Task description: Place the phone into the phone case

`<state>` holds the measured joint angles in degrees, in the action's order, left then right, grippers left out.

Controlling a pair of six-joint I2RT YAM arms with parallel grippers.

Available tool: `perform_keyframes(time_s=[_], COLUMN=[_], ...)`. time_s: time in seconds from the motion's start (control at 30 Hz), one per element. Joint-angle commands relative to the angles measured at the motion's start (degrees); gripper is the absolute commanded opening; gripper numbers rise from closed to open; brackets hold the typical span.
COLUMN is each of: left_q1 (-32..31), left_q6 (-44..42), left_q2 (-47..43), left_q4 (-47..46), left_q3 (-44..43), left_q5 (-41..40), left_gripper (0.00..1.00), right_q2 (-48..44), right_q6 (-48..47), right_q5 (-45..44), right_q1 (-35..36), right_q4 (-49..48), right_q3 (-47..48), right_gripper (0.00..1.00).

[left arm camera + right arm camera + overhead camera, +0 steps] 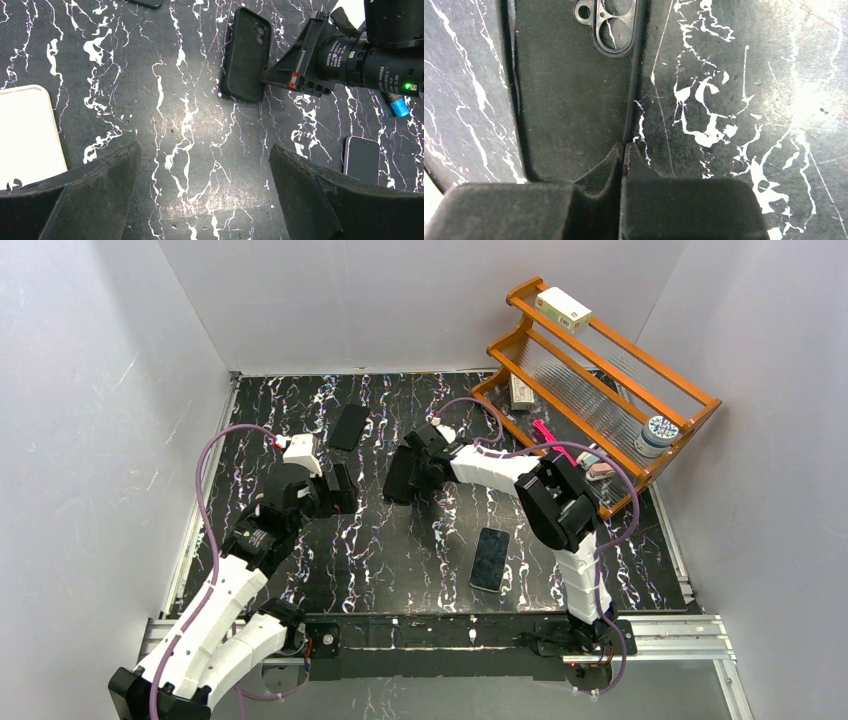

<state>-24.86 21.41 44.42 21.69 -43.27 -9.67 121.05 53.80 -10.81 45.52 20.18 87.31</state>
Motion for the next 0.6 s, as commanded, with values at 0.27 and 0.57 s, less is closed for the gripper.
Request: perform_keyframes(time_s=[0.27,0.57], left_q1=[0.34,0.34], left_q6=[-0.58,-0.75], left_q2=[0.21,0.60], left_q4=[1.77,2.30], left_q3=[-0.28,-0.59], left_q5=[-0.91,0.95], left_gripper=[0.98,0.98], right_q2=[-16.44,-24.73], right_q6=[-0.11,5.27], right_q5=[-2.28,-1.38], right_q1=[4.40,8.34], right_q4=[7.54,9.43], right_q3=[-14.05,-24.42], right_gripper=[0.01,0.01])
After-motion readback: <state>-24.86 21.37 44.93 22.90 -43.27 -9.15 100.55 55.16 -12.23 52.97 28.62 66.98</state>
